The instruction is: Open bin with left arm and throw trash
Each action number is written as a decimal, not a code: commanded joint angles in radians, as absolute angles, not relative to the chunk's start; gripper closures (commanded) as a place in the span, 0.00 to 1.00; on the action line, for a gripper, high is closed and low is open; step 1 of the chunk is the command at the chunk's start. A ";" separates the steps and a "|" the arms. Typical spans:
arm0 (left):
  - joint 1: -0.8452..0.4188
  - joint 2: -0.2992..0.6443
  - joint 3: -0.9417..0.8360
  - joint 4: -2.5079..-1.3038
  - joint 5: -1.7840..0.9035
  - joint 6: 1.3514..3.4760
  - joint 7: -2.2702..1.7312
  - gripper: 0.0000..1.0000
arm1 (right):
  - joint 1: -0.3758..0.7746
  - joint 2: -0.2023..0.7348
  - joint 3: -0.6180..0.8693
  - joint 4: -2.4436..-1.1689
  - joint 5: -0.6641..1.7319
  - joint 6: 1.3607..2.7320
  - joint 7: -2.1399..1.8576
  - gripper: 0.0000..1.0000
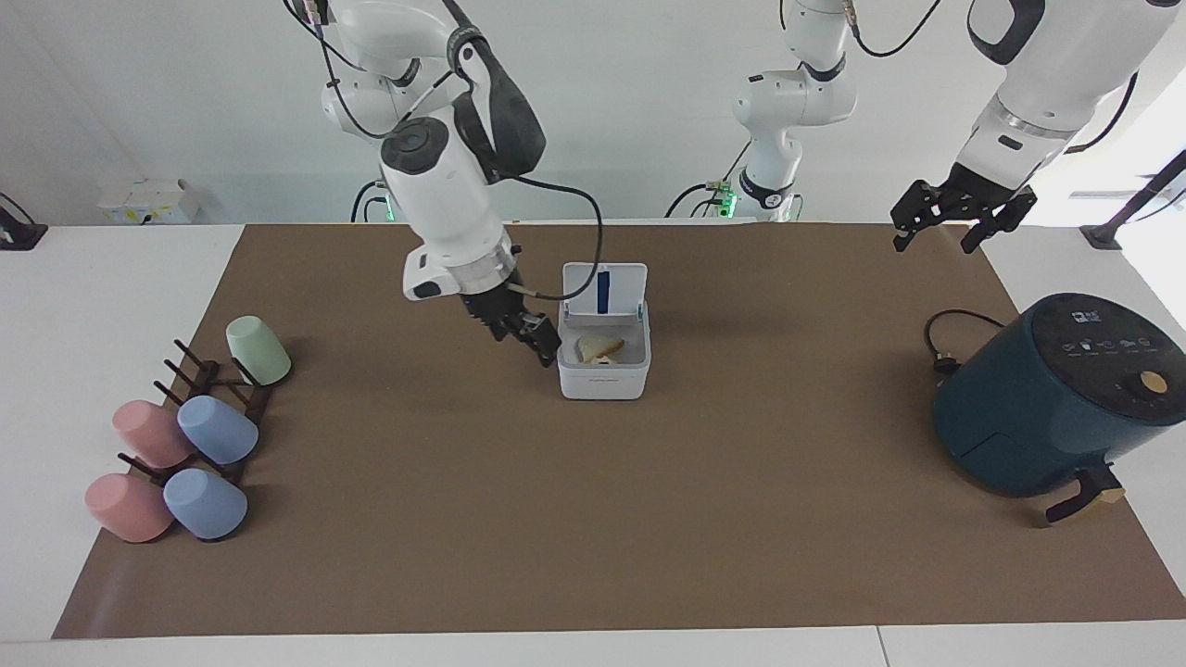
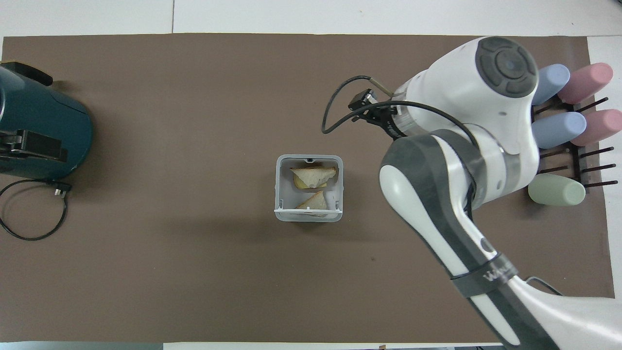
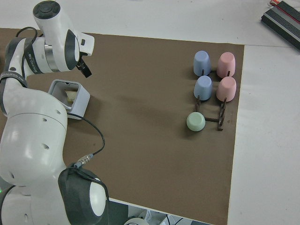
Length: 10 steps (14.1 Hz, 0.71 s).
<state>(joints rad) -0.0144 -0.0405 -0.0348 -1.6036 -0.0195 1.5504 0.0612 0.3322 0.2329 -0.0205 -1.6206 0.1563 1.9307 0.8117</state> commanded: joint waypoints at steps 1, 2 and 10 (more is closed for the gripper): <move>-0.005 -0.063 -0.041 -1.628 -0.011 1.549 0.072 0.00 | 0.246 0.186 -0.009 -1.557 0.069 1.740 0.567 0.00; -0.005 -0.063 -0.043 -1.628 -0.011 1.549 0.074 0.00 | 0.209 0.157 -0.009 -1.539 0.068 1.668 0.493 0.00; -0.005 -0.064 -0.043 -1.632 -0.011 1.551 0.071 0.00 | 0.060 -0.101 -0.058 -1.690 -0.002 1.460 0.155 0.00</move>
